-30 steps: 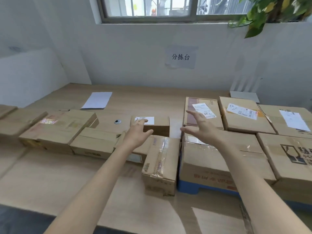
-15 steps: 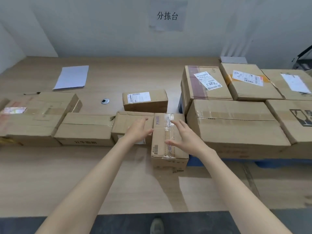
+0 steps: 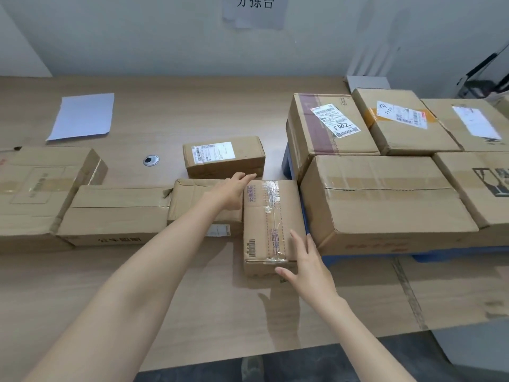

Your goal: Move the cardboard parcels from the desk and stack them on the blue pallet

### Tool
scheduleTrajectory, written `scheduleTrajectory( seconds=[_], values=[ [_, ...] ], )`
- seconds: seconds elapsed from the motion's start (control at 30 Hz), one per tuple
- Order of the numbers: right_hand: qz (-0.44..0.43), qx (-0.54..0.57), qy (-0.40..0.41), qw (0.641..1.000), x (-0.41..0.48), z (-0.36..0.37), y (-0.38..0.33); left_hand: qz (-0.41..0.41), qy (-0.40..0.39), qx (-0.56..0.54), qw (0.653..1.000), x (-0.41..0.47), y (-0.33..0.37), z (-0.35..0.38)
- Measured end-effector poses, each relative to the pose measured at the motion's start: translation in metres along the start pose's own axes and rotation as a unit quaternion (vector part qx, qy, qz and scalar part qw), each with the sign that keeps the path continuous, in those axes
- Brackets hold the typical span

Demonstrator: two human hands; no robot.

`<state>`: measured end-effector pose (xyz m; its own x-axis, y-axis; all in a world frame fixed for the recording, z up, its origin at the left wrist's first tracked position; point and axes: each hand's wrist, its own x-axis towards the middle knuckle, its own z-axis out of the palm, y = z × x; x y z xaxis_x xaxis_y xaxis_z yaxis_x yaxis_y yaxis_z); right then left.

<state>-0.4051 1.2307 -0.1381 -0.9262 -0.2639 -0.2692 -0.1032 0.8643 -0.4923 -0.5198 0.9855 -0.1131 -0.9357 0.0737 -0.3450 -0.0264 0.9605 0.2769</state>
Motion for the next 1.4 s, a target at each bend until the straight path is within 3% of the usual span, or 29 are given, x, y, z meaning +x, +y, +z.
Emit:
scheduleTrajectory(
  seconds=[0.17, 0.37, 0.87, 1.13, 1.4],
  values=[
    [0.006, -0.019, 0.016, 1.000, 0.004, 0.006, 0.005, 0.025, -0.053, 0.049, 0.997, 0.022, -0.010, 0.002],
    [0.008, -0.057, 0.042, 0.997, 0.013, 0.016, 0.004, 0.063, -0.032, 0.090, 0.993, 0.036, -0.013, 0.008],
    [-0.037, -0.092, 0.101, 0.990, -0.010, -0.037, -0.023, 0.119, -0.030, -0.034, 0.992, 0.017, -0.011, -0.058],
    [-0.119, -0.038, 0.152, 0.980, -0.010, -0.094, -0.049, 0.103, 0.032, -0.134, 0.985, -0.027, -0.017, -0.124],
    [-0.160, 0.088, 0.248, 0.951, 0.015, -0.135, -0.065, 0.007, 0.199, -0.125, 0.972, -0.086, -0.028, -0.168]
  ],
)
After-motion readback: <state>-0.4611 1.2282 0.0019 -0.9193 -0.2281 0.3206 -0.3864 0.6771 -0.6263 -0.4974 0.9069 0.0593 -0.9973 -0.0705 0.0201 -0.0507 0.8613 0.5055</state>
